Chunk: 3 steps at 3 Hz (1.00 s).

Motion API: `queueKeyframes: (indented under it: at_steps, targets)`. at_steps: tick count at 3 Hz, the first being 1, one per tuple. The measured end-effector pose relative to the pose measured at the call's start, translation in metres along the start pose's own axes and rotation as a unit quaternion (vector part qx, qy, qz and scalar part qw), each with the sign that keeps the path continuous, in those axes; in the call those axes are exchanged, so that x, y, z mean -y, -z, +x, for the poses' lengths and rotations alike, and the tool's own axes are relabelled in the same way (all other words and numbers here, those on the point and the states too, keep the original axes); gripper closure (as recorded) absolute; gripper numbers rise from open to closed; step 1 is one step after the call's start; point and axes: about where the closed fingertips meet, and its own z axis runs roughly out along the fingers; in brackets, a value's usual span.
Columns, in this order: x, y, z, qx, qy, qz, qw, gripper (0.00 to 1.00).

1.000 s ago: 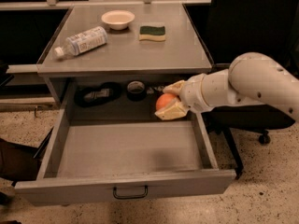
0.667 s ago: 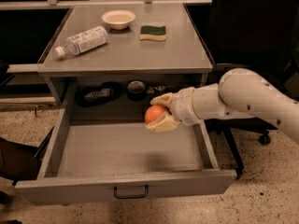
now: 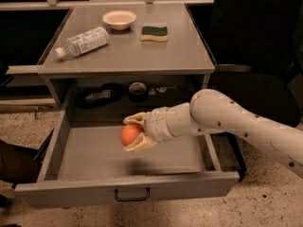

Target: Place orange into top drawer

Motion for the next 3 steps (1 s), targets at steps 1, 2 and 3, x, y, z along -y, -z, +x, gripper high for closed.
queueKeyframes:
  at_steps: [1,2,3]
  targets:
    - [0.0,0.0,0.0,0.0,0.0,0.0,1.0,1.0]
    - [0.02,-0.023,0.007,-0.023,0.026,0.019,0.9992,1.0]
    - [0.053,-0.07,0.036,-0.056,0.037,0.051,0.9964,1.0]
